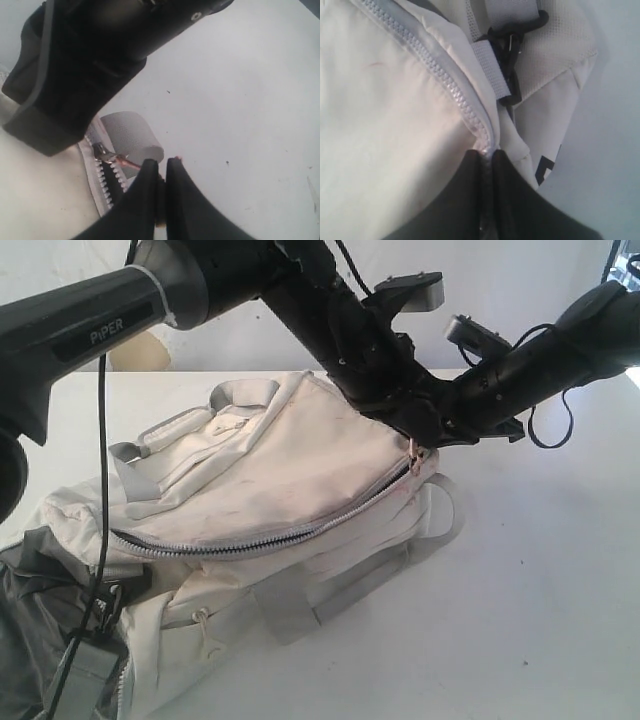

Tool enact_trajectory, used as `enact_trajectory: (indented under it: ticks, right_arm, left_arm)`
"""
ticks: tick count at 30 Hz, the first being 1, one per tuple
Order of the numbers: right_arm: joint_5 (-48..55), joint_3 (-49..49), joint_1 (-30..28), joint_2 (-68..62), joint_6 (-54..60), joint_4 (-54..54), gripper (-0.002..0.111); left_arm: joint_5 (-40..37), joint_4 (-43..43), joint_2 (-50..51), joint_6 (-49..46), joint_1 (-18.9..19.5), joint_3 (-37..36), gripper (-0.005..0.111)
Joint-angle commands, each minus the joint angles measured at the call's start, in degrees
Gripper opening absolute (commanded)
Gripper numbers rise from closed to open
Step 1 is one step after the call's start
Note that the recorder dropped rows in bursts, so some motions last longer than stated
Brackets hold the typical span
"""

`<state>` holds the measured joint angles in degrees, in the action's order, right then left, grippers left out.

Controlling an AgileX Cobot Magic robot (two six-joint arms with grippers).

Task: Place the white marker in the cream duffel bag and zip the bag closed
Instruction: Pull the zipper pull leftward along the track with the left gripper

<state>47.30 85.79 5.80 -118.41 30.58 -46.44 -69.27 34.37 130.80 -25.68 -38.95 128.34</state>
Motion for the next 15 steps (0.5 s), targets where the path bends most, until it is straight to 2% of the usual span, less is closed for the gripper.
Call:
enact_trajectory:
  ticks: [1,5,15]
  right_arm:
    - [-2.79,0.39,-0.64,-0.07,0.16,-0.49,0.000]
    - [-3.27,0.39,-0.77,-0.07,0.03,-0.49,0.000]
    - [-3.51,0.39,-0.77,-0.07,-0.46,-0.49,0.000]
  left_arm:
    - [-0.69,1.32,-3.20,1.30,-0.72,0.24,0.000]
    - [-0.69,-2.11,-4.52,1.30,-1.27,-0.66,0.000]
    - [-0.69,-6.62,-8.70,0.91,-1.76,-10.60,0.000]
